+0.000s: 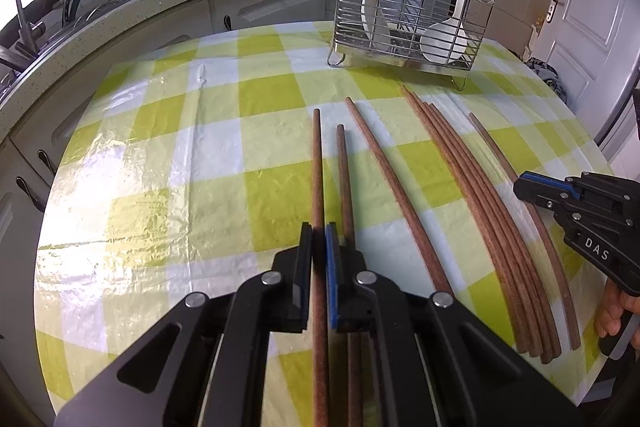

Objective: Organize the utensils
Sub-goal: 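Grasp a brown chopstick with the left tool while the right tool grasps another chopstick, then lift both held chopsticks upright and carry them toward the wire rack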

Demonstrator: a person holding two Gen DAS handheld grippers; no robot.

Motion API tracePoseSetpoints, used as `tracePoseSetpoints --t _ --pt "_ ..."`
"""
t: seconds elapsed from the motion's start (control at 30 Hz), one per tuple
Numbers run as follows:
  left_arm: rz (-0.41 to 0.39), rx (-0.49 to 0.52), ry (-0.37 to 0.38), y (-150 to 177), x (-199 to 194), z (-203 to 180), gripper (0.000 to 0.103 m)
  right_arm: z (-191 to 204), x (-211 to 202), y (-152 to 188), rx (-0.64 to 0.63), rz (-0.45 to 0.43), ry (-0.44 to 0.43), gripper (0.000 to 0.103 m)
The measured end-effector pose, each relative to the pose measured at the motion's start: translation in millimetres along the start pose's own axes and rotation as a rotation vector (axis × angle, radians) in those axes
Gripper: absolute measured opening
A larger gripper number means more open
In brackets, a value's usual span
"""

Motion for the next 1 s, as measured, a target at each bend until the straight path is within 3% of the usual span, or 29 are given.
tracePoseSetpoints --t 0.33,0.77,0.87,1.0 --pt "-0.056 -0.014 -0.007 -12.1 -24.3 -1.1 0.007 -5.7 -33.2 -10.6 0.025 -0.064 -0.026 0.01" --pt "-0.193 -0.04 0.006 -34.7 -81.4 -3.9 0.007 -10.6 -91.4 -30.5 0.046 -0.177 -0.045 0.009" --pt "-0.204 -0.037 0.004 -37.3 -88.3 -5.9 0.007 -12.3 -93.3 -30.3 0.044 -0.174 -0.034 0.009" --pt "-0.206 -0.037 0.004 -36.2 -91.2 -7.1 0.007 -21.5 -77.9 -22.1 0.058 -0.106 0.0 0.012"
Point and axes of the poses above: each gripper's, at about its wrist camera, not at the fingertips, and x roughly the way its jaws point, z to its left, y to its underside, the point moved 7 cm from there along x, roughly the way its jaws point, and after that the axes turned 14 degrees about x, right-handed, at the moved point
